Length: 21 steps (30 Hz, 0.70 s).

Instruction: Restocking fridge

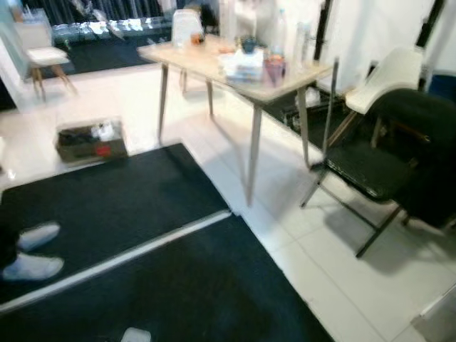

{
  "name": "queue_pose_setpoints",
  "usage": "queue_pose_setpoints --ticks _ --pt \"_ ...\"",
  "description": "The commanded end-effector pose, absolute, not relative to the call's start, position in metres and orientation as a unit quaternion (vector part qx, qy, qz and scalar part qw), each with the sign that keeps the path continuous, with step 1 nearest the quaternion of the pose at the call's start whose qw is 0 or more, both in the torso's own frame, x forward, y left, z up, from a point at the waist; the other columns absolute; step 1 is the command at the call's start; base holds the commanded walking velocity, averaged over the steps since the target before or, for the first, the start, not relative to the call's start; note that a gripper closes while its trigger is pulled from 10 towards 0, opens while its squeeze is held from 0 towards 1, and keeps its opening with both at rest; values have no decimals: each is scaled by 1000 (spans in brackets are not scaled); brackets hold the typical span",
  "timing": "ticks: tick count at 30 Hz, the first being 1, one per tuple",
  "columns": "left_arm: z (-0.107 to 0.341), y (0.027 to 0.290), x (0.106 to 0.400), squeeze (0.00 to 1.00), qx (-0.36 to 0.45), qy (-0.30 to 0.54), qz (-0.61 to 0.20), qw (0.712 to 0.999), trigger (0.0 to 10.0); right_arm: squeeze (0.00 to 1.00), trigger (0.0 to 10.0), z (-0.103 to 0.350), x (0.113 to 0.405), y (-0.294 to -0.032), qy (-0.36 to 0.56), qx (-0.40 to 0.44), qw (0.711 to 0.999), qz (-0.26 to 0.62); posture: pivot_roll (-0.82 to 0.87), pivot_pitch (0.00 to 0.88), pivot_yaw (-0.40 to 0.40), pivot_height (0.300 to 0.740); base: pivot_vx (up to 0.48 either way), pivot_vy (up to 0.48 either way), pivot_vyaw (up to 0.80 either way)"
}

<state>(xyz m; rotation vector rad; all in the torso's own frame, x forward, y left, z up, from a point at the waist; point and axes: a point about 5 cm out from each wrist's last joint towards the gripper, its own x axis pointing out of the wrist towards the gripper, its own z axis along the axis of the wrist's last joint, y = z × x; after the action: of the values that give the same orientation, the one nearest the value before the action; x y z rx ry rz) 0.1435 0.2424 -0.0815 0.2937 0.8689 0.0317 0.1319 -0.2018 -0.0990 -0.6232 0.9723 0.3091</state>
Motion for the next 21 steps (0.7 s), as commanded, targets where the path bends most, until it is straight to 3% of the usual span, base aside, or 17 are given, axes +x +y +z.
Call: queue_pose_setpoints --ticks 1,21 --pt "-86 247 130 0 143 440 20 886 10000 192 10000 -99 133 -196 453 -291 828 153 -108 85 10 740 394 0 0" --pt "-86 247 130 0 144 439 22 887 10000 196 10000 -99 134 -195 453 -290 829 154 -104 88 9 740 392 0 0"
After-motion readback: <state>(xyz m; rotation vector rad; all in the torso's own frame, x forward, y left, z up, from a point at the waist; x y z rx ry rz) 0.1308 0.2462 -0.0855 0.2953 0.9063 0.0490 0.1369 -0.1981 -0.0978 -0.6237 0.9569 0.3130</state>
